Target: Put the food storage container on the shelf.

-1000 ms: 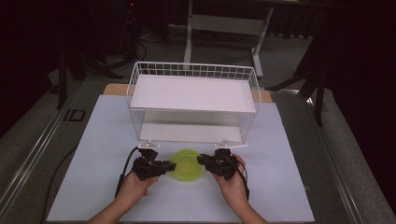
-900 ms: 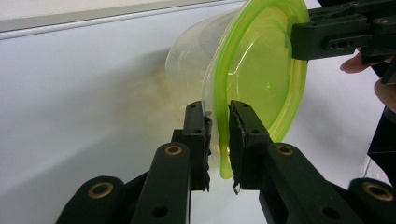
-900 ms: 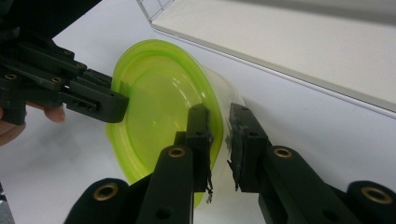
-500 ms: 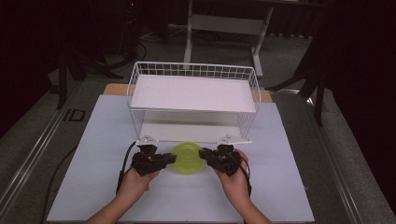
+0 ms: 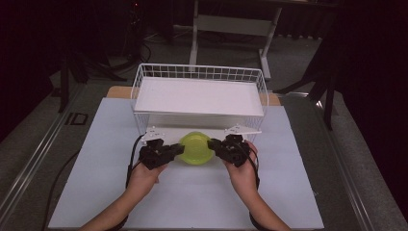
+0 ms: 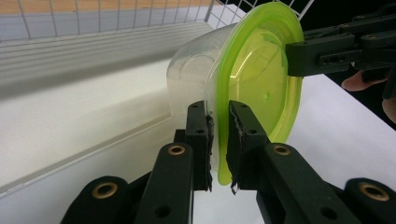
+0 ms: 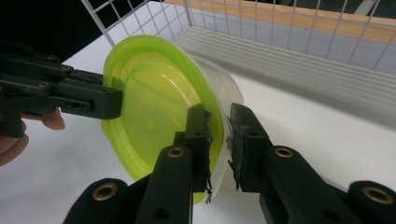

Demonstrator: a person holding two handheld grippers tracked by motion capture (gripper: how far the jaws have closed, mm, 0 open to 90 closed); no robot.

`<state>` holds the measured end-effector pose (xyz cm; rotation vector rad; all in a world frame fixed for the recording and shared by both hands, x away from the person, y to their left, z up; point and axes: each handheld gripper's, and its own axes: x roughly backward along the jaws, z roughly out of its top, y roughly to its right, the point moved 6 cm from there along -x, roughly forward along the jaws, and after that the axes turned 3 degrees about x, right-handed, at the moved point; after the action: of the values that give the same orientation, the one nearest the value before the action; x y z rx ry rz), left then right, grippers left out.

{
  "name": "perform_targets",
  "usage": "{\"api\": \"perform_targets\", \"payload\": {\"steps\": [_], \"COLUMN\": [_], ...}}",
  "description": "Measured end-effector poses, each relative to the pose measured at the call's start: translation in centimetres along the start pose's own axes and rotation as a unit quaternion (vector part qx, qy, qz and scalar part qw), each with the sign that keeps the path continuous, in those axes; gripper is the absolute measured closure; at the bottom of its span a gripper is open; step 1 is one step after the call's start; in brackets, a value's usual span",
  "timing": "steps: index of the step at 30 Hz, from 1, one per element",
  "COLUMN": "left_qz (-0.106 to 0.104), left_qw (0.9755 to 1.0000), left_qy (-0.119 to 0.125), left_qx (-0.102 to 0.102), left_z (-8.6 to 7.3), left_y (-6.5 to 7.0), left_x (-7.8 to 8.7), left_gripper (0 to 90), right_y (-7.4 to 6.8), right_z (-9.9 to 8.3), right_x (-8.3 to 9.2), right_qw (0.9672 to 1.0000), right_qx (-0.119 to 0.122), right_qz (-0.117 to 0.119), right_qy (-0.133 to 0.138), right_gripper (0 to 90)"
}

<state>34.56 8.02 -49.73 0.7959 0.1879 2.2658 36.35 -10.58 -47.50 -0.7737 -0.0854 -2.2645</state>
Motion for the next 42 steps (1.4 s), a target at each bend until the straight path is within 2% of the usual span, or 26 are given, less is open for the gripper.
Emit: {"api": "perform_targets", "payload": {"steps": [9, 19, 24, 26, 28, 31, 34, 37, 40, 42], "left_qz": [0.007, 0.014, 0.018, 0.019, 0.018, 0.01, 0.008, 0.004, 0.013, 0.02], "left_qw": [0.9997, 0.9994, 0.9992, 0.9993, 0.9992, 0.999, 0.9992, 0.9993, 0.9996, 0.9997], "left_qy": [-0.019, -0.028, -0.036, -0.032, -0.036, -0.038, -0.034, -0.03, -0.022, -0.013], "left_qx": [0.01, 0.012, 0.008, 0.004, 0.004, 0.02, 0.018, 0.023, 0.008, -0.01], "left_z": [-0.9, -1.1, -0.9, -0.8, -0.8, -0.9, -0.9, -0.8, -0.6, -0.4], "left_y": [-1.1, -2.3, -2.6, -2.8, -3.1, -3.5, -3.6, -3.7, -3.7, -3.7], "left_x": [-2.0, -3.2, -3.7, -3.9, -4.1, -4.5, -4.5, -4.6, -4.7, -4.8], "left_gripper": [80.2, 80.1, 80.0, 80.1, 80.0, 79.7, 79.4, 78.9, 77.0, 74.8], "right_y": [1.3, 2.2, 2.7, 2.8, 2.9, 3.1, 3.0, 3.1, 3.3, 3.5], "right_z": [-1.0, -1.3, -1.5, -1.4, -1.3, -1.2, -1.0, -0.9, -0.6, -0.5], "right_x": [-1.8, -3.3, -3.9, -4.0, -4.2, -4.6, -4.6, -4.7, -4.9, -5.0], "right_qw": [0.9996, 0.9995, 0.9992, 0.9992, 0.9992, 0.9988, 0.9986, 0.9988, 0.999, 0.9989], "right_qx": [-0.008, -0.01, -0.008, -0.006, 0.0, 0.005, 0.01, 0.004, -0.005, -0.004], "right_qz": [-0.012, -0.016, -0.024, -0.024, -0.027, -0.035, -0.039, -0.038, -0.038, -0.043], "right_qy": [-0.023, -0.027, -0.031, -0.03, -0.029, -0.033, -0.035, -0.031, -0.023, -0.018], "right_gripper": [78.2, 78.1, 78.1, 78.0, 78.0, 78.1, 78.1, 77.6, 76.8, 75.3]}}
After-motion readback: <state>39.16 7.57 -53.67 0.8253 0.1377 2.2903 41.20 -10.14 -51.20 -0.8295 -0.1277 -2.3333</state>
